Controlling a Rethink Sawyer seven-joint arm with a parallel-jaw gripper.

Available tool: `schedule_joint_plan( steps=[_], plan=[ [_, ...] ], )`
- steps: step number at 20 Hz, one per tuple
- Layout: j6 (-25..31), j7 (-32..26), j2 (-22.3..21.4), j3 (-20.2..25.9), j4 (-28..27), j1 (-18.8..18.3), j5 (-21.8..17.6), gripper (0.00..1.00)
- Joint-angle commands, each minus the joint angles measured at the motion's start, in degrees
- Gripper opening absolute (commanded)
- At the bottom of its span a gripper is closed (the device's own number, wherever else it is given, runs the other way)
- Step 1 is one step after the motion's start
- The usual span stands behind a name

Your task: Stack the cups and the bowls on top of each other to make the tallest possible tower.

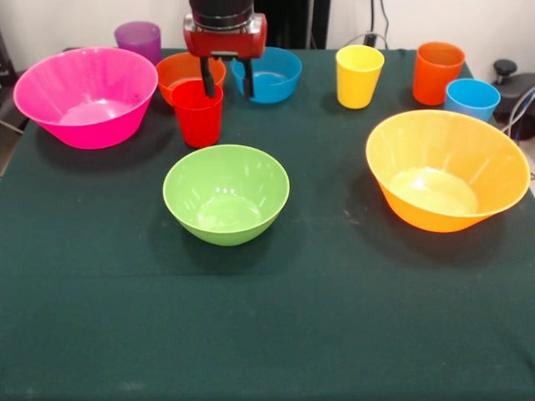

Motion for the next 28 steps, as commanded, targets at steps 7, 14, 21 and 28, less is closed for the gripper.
schedule_joint_plan(
  steps=[7, 14, 21, 28],
  plan=[
    [-4.3, 0.1, 4.8, 0.8, -3.3, 0.7, -4.9, 1.0],
    [-4.3, 0.2, 4.9, 0.6, -3.6, 1.0, -5.0, 1.0],
    [-3.5, 0.1, 3.8, 0.7, -2.5, 0.8, -4.6, 1.0],
    [-3.5, 1.2, -1.4, -0.5, 3.6, 0.2, -4.5, 1.0]
  ],
)
